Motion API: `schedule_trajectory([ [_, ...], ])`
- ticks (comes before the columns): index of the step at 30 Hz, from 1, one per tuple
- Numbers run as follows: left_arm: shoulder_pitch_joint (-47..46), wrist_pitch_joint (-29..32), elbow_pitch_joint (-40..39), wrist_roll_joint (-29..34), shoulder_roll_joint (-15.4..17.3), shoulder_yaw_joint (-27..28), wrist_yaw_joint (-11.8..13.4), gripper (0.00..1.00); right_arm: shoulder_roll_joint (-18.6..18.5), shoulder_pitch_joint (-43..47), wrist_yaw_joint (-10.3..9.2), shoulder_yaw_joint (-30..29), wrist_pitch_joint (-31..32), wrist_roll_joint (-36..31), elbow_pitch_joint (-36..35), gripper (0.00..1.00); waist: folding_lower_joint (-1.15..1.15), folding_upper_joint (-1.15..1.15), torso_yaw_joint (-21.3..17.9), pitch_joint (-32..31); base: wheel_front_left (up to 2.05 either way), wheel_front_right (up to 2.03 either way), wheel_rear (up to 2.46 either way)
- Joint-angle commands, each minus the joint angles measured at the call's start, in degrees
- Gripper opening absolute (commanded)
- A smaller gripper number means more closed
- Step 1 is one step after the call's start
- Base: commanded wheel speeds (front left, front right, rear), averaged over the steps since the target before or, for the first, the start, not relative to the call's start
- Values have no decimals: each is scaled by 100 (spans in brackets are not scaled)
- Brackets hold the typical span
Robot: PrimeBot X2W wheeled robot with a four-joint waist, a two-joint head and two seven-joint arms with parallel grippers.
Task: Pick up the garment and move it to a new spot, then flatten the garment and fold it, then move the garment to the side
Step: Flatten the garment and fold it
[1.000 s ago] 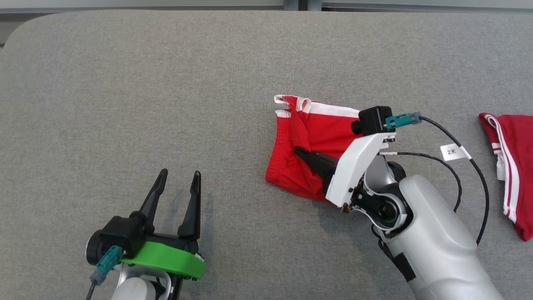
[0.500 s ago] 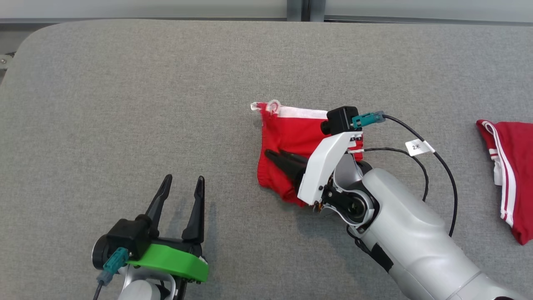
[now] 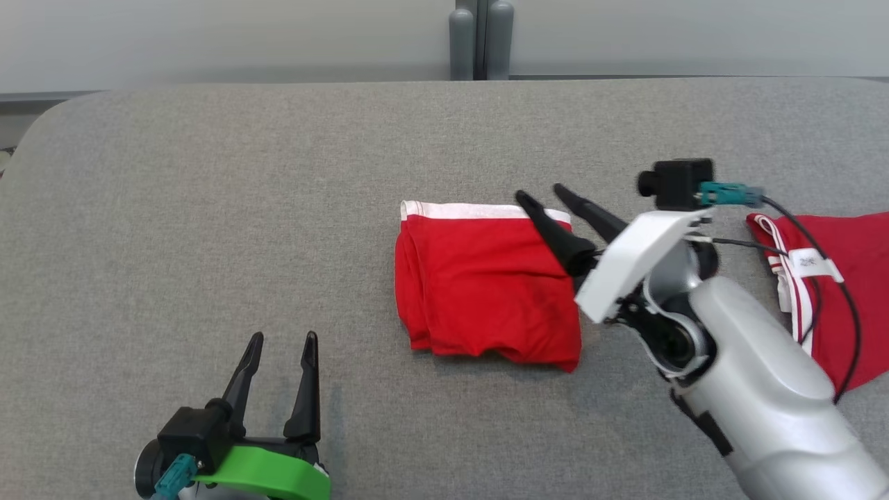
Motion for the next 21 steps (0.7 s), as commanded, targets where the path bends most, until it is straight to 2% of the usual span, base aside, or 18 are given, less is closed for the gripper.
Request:
schedule_trajectory([
  [1,121,-26,-64,-6,20,27,35,100,-180,254,1,-252,-30,-264,-259,100,0,0,-133,-155,0,0,0],
  [5,228,-25,-161,-11,24,70,70,100,-577,910,1,-1146,40,-817,-1020,100,0,0,-190,-234,0,0,0],
  [8,240,-25,-201,-8,16,124,94,100,-720,1359,1,-1659,53,-1309,-1594,100,0,0,-244,-213,0,0,0],
  [12,233,-25,-238,68,-13,128,65,100,-866,1912,0,-1965,-219,-1964,-2140,100,0,0,-273,-212,0,0,0],
  [16,310,-25,-250,172,-42,184,40,100,-845,2487,0,-2197,-763,-2451,-2299,100,0,0,-289,-293,0,0,0],
  [21,443,-25,-242,368,-74,356,0,100,-652,3212,0,-2555,-1753,-3083,-1965,100,0,0,-309,-403,0,0,0],
])
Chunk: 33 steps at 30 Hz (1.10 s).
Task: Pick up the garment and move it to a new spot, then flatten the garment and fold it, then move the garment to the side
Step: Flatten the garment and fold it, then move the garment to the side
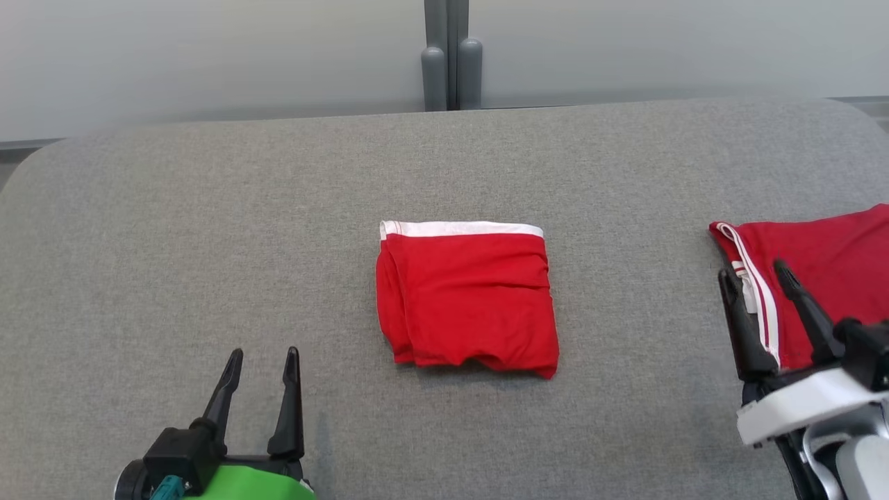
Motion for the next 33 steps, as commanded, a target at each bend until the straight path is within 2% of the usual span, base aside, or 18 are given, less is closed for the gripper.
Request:
schedule_trajectory([
  [1,104,-24,3,84,-13,111,-39,100,141,251,-1,-95,-330,-97,199,100,0,0,-6,-42,0,0,0],
  [3,131,-24,6,124,-17,181,-59,100,229,363,0,-124,-482,-104,321,100,0,0,-3,-58,0,0,0],
  [9,349,-25,182,347,-86,484,-239,100,516,791,-2,-445,-841,-672,955,100,0,0,57,-292,0,0,0],
  [14,435,-24,348,489,-153,636,-398,100,858,1214,-4,-790,-839,-1070,628,100,0,0,142,-462,0,0,0],
  [20,455,-24,469,606,-206,803,-521,100,1092,1454,-5,-1105,-840,-1310,370,100,0,0,172,-537,0,0,0],
  [33,492,-25,633,675,-297,930,-614,100,1126,1448,-5,-1195,-842,-1396,326,100,0,0,129,-635,0,0,0],
])
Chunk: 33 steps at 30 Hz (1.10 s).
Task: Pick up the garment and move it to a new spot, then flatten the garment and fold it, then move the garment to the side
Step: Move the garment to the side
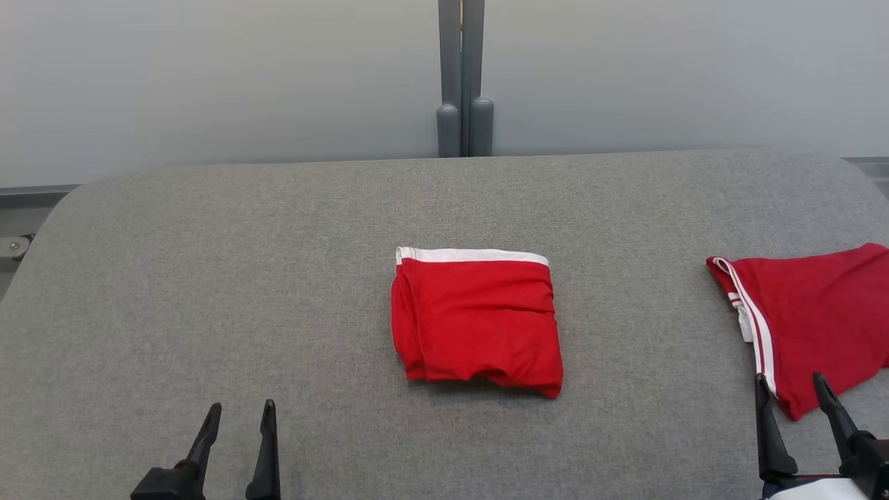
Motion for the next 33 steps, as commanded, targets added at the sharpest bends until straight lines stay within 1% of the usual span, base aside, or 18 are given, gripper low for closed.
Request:
schedule_trajectory([
  [1,71,-25,-11,48,-22,16,-17,100,-36,-18,-9,19,-21,-25,13,100,0,0,-3,-1,0,0,0],
  [3,65,-25,-24,55,-33,12,-18,100,-35,-101,-9,91,-20,93,77,100,0,0,-5,2,0,0,0],
  [5,70,-25,-45,56,-43,17,-21,100,-89,-155,-7,422,-17,460,342,100,0,0,-13,-1,0,0,0],
  [7,94,-25,-76,47,-47,39,-21,100,-358,-444,-12,813,213,934,526,100,0,0,-50,11,0,0,0],
  [10,98,-25,-101,56,-55,-55,-22,100,-746,-1046,-6,1229,1180,1827,349,100,0,0,-103,78,0,0,0],
  [13,71,-25,-123,39,-48,-136,-21,100,-1076,-1696,-5,1408,2416,2556,16,100,0,0,-130,195,0,0,0],
  [14,24,-25,-139,28,-49,-174,-21,100,-1138,-1934,-7,1360,2819,2706,-47,100,0,0,-126,272,0,0,0],
  [15,24,-25,-139,28,-49,-174,-21,100,-1138,-1934,-7,1360,2819,2706,-47,100,0,0,-126,272,0,0,0],
  [16,-40,-25,-144,18,-49,-210,-21,100,-1187,-2149,-6,1337,3228,2814,-64,100,0,0,-108,352,0,0,0],
  [17,-171,-25,-157,-13,-46,-288,-21,100,-1073,-2541,-5,1362,4062,3036,1,100,0,0,-53,513,0,0,0],
  [19,-281,-25,-141,-45,-32,-381,-16,100,-990,-2905,-5,1413,4679,3072,168,100,0,0,24,647,0,0,0],
  [21,-378,-25,-101,-76,-20,-471,-16,100,-843,-3155,-5,1539,5104,3090,477,100,0,0,110,747,0,0,0],
  [24,-561,-25,-55,-133,-23,-599,-16,100,-545,-3483,-5,1596,5347,2961,1115,100,0,0,274,883,0,0,0],
  [28,-732,-25,-10,-201,-46,-703,-16,100,-271,-3754,-5,1686,5269,2708,1993,100,0,0,524,982,0,0,0],
  [33,-819,-25,-20,-255,-69,-732,-16,100,-143,-4005,-5,1846,5088,2544,2693,100,0,0,704,1067,0,0,0],
])
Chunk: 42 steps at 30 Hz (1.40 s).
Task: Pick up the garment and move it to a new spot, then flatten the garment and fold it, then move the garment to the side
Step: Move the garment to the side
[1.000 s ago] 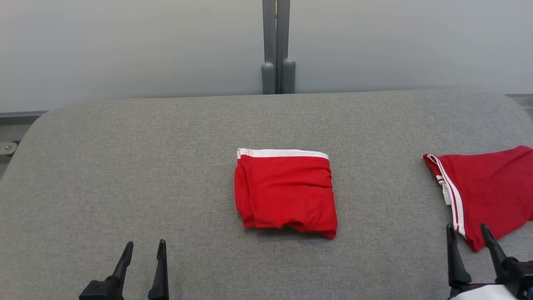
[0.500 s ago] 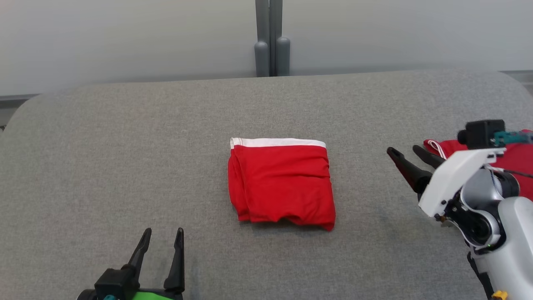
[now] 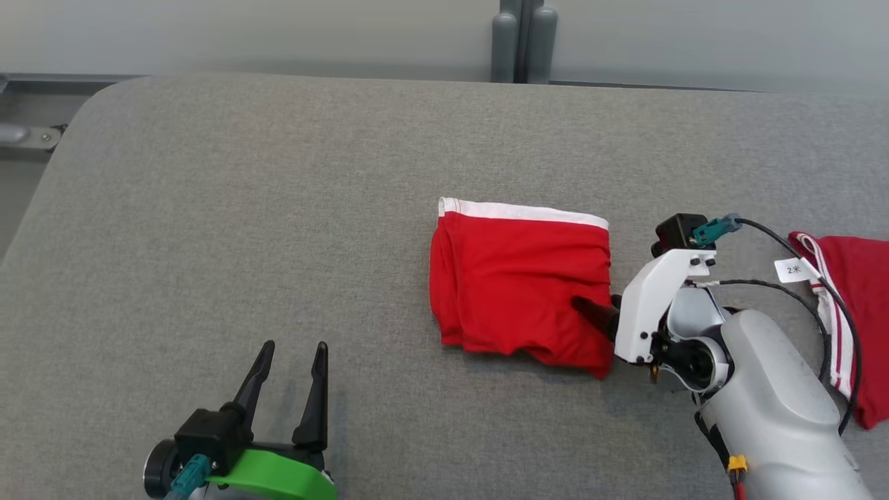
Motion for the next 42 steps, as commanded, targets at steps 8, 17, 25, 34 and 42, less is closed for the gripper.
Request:
schedule_trajectory([
  [8,-83,-25,-19,-24,-8,95,0,100,158,-287,-3,47,-231,142,861,0,0,0,165,167,0,0,0],
  [17,110,-25,-237,50,19,270,0,100,95,-484,-1,385,-362,915,393,0,0,0,-716,167,0,0,0],
  [25,144,-24,-622,148,65,342,0,100,-288,-259,-1,603,-239,1197,-105,0,0,0,-1879,214,0,0,0],
  [34,-38,-20,-719,185,200,155,0,100,-869,-316,0,521,-173,1091,-696,0,0,0,-2584,381,0,0,0],
  [42,-30,-20,-715,143,222,147,0,100,-1315,-676,-1,483,633,991,-1593,0,0,0,-2501,432,0,0,0],
])
